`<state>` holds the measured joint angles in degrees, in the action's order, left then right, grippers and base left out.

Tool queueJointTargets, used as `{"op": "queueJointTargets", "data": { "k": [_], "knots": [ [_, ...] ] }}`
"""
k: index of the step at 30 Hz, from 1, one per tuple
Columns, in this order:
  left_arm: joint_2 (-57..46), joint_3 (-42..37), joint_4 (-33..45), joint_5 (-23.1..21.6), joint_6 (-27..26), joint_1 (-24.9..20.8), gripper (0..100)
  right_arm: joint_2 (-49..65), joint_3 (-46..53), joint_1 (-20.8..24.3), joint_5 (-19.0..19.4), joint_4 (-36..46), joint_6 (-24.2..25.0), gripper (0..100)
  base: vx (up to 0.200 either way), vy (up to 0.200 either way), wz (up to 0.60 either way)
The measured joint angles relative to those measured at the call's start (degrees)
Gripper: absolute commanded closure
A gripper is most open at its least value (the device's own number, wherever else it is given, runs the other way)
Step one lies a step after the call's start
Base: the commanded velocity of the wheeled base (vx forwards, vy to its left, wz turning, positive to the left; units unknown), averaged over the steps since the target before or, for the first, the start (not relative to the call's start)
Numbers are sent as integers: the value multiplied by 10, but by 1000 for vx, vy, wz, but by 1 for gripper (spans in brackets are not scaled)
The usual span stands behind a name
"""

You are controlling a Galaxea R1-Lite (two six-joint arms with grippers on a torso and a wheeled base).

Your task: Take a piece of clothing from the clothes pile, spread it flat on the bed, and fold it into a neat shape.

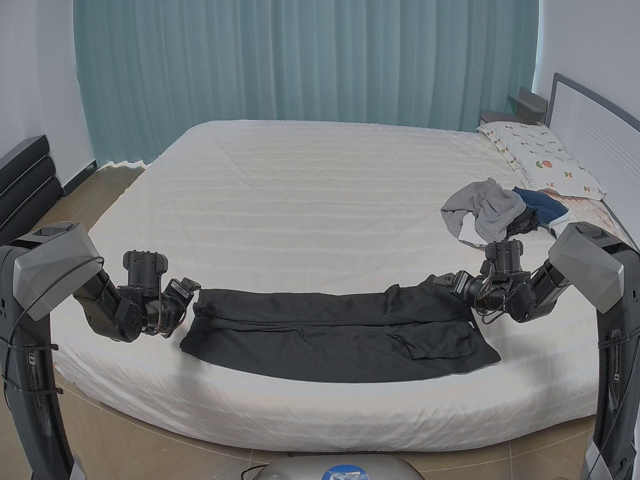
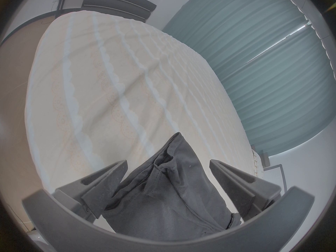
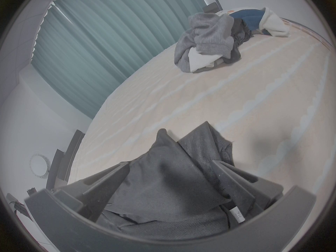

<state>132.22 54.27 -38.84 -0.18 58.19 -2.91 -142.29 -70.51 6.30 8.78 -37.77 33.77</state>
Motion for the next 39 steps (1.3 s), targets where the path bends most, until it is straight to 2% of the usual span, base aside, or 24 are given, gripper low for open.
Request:
{"op": "queueJointTargets", "data": {
  "k": [11,28,29,36,39],
  "knots": [
    [4,-2,-1,0,-1,0,0,-2,19,-8,1,-2,-2,100,0,0,0],
    [5,-2,0,0,-1,-1,0,39,89,-24,29,-3,-10,100,0,0,0],
    [5,-2,0,0,-1,-1,0,40,90,-24,29,-3,-10,0,0,0,0],
    [5,-2,1,0,-1,0,0,49,98,-25,29,-6,3,0,0,0,0],
    [4,-2,1,0,0,0,0,64,113,-26,29,-7,30,0,0,0,0]
  ]
}}
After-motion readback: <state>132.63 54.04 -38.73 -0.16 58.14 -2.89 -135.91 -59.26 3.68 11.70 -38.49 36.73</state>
